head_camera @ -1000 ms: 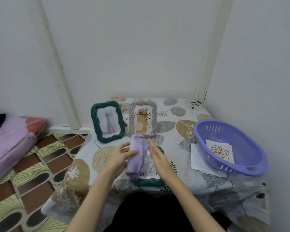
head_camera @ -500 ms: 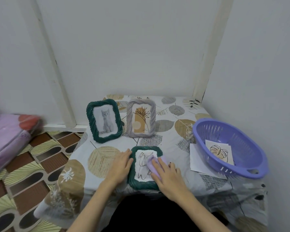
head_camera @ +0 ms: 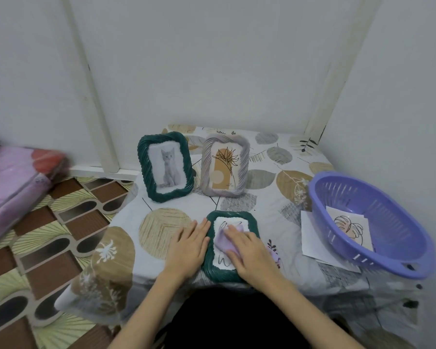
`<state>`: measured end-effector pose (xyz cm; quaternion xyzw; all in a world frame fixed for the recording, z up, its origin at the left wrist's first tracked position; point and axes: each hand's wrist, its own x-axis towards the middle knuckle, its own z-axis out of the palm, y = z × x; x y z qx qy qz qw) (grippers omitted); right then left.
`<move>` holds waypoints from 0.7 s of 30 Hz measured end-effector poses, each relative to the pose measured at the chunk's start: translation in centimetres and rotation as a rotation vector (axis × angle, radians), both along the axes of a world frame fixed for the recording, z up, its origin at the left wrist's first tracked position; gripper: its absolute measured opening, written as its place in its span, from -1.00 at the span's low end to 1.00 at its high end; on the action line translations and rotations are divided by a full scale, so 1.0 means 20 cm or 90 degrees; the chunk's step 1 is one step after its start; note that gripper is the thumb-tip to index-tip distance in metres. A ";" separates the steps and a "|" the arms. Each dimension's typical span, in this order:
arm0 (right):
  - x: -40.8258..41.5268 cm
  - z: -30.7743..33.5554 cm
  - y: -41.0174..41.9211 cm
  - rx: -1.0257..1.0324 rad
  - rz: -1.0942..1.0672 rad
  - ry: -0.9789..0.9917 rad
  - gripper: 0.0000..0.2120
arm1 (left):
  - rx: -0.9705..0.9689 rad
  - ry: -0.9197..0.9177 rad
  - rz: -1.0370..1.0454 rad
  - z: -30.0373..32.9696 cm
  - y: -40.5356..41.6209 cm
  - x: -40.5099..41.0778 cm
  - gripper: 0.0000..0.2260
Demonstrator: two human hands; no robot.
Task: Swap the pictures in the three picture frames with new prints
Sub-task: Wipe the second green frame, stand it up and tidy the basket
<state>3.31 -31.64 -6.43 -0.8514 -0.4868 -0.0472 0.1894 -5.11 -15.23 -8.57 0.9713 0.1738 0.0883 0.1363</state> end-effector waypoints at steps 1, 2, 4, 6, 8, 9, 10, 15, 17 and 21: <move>0.00 -0.02 -0.04 0.016 0.014 -0.039 -0.62 | -0.002 -0.005 -0.002 -0.01 0.00 0.00 -0.30; 0.01 -0.04 -0.07 0.012 0.007 -0.072 -0.66 | -0.003 -0.011 -0.005 -0.01 0.00 0.00 -0.31; 0.06 -0.04 -0.09 -0.009 -0.018 -0.089 -0.68 | 0.000 -0.009 -0.006 0.00 0.00 0.01 -0.32; 0.11 -0.02 -0.03 -0.031 -0.053 -0.030 -0.62 | 0.001 0.008 -0.003 0.00 0.00 0.01 -0.29; 0.14 0.01 0.07 -0.062 -0.075 0.029 -0.47 | 0.005 0.012 0.005 0.01 0.00 0.01 -0.28; 0.14 0.01 0.11 -0.070 -0.076 0.034 -0.43 | 0.009 0.014 0.008 0.01 0.00 0.00 -0.28; 0.13 0.01 0.14 -0.067 -0.062 0.030 -0.43 | 0.011 0.017 0.009 0.01 0.00 0.00 -0.28; 0.04 -0.05 0.00 0.040 0.052 -0.088 -0.67 | -0.006 0.016 0.010 0.01 -0.01 0.01 -0.26; 0.09 -0.07 -0.04 0.048 0.030 -0.125 -0.68 | -0.008 0.020 0.006 0.01 0.00 0.01 -0.26; 0.18 -0.06 0.09 -0.012 -0.099 -0.070 -0.64 | -0.013 0.035 0.005 0.02 0.00 0.01 -0.24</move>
